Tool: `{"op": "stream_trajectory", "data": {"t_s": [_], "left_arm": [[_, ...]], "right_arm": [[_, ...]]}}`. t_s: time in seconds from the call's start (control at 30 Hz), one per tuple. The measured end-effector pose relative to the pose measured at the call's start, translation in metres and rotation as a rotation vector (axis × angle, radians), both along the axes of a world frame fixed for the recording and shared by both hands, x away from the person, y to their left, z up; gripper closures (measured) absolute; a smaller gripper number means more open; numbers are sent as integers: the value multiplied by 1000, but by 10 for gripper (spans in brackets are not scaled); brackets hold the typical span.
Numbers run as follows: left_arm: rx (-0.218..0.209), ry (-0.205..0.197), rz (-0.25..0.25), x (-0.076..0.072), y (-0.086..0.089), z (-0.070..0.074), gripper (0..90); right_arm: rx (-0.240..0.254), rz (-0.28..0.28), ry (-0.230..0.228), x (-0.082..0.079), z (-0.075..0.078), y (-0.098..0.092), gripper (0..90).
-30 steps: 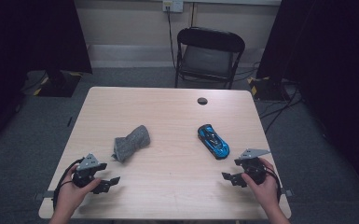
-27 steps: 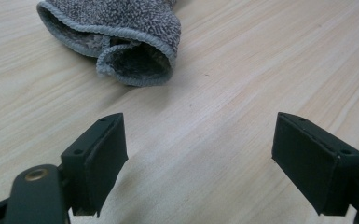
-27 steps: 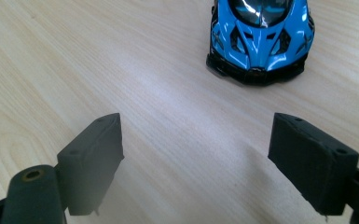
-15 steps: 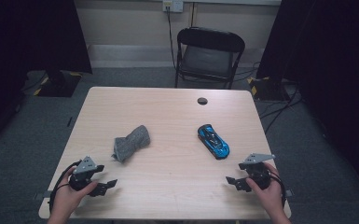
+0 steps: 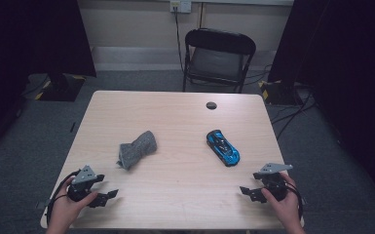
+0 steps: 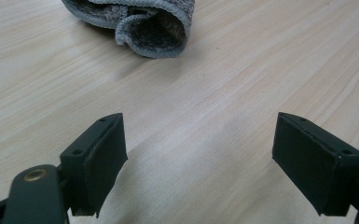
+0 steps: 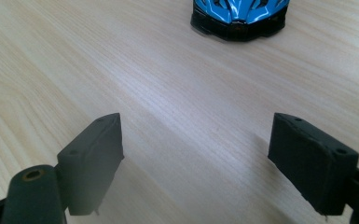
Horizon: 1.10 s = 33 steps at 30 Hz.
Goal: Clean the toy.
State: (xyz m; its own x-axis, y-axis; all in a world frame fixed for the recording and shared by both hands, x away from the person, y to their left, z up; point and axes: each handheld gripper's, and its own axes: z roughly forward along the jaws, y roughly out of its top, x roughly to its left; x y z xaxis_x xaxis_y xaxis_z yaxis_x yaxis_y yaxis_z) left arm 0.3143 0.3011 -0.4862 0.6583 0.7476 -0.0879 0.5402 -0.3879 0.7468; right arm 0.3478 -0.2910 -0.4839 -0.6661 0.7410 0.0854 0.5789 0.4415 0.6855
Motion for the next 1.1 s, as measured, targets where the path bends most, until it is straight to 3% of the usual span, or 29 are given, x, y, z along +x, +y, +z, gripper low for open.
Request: {"op": "stream_trajectory", "data": {"t_s": [0.7, 1.1], "left_arm": [[19, -4, 10, -3, 15, -6, 173], [40, -9, 4, -4, 20, -10, 173]], "right_arm": [[-5, -21, -14, -6, -8, -13, 171], [-40, -4, -59, -10, -10, -12, 169]]}}
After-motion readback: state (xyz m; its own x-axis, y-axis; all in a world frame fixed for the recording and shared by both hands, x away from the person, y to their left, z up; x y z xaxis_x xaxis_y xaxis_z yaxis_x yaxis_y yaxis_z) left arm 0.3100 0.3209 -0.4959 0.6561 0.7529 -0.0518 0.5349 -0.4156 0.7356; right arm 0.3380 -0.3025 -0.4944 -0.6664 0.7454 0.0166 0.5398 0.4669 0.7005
